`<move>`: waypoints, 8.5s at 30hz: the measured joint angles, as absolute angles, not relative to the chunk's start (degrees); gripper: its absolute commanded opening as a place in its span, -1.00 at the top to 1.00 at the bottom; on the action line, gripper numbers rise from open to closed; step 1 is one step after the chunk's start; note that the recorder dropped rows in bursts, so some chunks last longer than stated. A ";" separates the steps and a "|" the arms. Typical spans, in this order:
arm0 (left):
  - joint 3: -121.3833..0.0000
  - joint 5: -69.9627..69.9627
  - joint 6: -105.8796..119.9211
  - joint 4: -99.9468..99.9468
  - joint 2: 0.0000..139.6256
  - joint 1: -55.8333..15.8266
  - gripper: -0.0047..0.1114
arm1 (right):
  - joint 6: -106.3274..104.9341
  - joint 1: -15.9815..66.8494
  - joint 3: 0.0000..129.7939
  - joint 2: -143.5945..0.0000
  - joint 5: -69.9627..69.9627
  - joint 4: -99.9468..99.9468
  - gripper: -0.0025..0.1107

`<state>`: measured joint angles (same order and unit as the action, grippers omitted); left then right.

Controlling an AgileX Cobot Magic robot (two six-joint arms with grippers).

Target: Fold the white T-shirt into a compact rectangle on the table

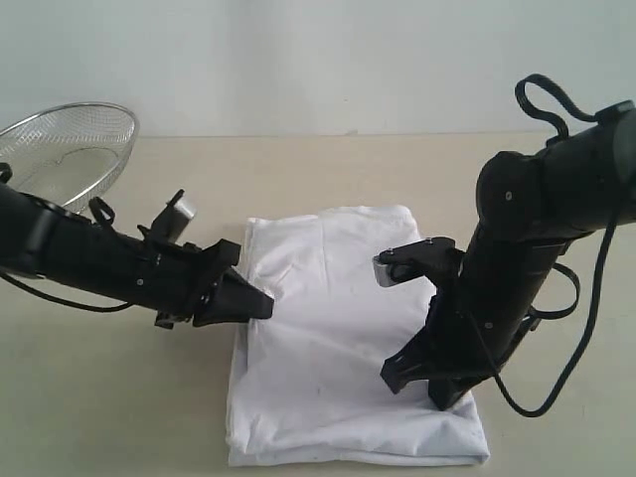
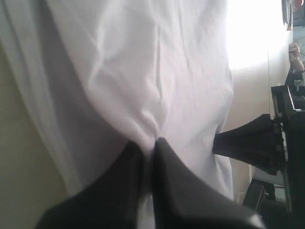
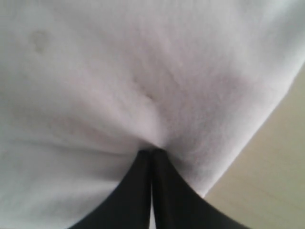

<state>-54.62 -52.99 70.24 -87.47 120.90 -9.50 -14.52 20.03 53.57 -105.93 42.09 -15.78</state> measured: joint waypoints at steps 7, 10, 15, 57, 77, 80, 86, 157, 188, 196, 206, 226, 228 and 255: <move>-53.72 -53.22 70.56 -86.09 120.90 -6.14 0.84 | -14.86 20.03 53.57 -105.93 42.09 -15.78 0.96; -53.72 -53.22 71.17 -85.15 120.90 -5.87 0.84 | -14.86 20.03 53.57 -105.93 42.09 -15.78 0.96; -53.72 -54.12 71.52 -80.68 120.82 -4.99 0.84 | -15.00 20.03 53.57 -106.02 42.09 -15.78 0.96; -56.86 -33.16 60.62 -68.64 106.19 -21.08 0.84 | -11.82 13.99 74.32 -110.67 46.16 -10.36 0.96; -71.72 -31.50 57.24 -66.37 123.95 -18.25 0.84 | -9.16 16.93 71.65 -117.55 34.41 -13.04 0.96; -72.59 -33.06 57.01 -65.60 124.08 -17.88 0.84 | -9.65 15.90 71.80 -117.60 34.35 -14.22 0.96; -74.84 -33.97 57.55 -63.99 119.38 -16.69 0.84 | -11.29 14.08 71.62 -112.12 29.15 -11.71 0.96; -47.91 -41.95 54.02 -59.03 95.05 -5.96 0.84 | -37.23 -9.64 102.14 -134.43 46.56 -40.75 0.96; -47.86 -43.87 51.46 -59.85 95.05 -5.96 0.84 | -29.92 -13.82 136.94 -152.04 44.80 -33.54 0.47; -47.86 -42.00 51.82 -59.85 95.05 -5.96 0.84 | -27.61 -13.82 139.14 -151.46 50.76 -31.68 -0.25; -49.07 -34.07 57.17 -61.56 95.21 -5.96 0.84 | -14.81 -13.91 143.28 -139.70 68.54 -9.20 0.96; -52.13 -29.07 77.03 -80.60 102.42 -8.56 0.84 | -14.00 -3.80 81.93 -89.01 60.50 -16.84 0.96; -51.04 -29.20 77.17 -80.85 102.05 -10.43 0.84 | -14.15 -1.51 72.29 -81.86 54.15 -17.10 0.96; -41.14 -29.40 83.17 -84.28 92.32 -13.41 0.84 | -14.15 9.69 29.14 -51.60 22.37 -18.01 0.96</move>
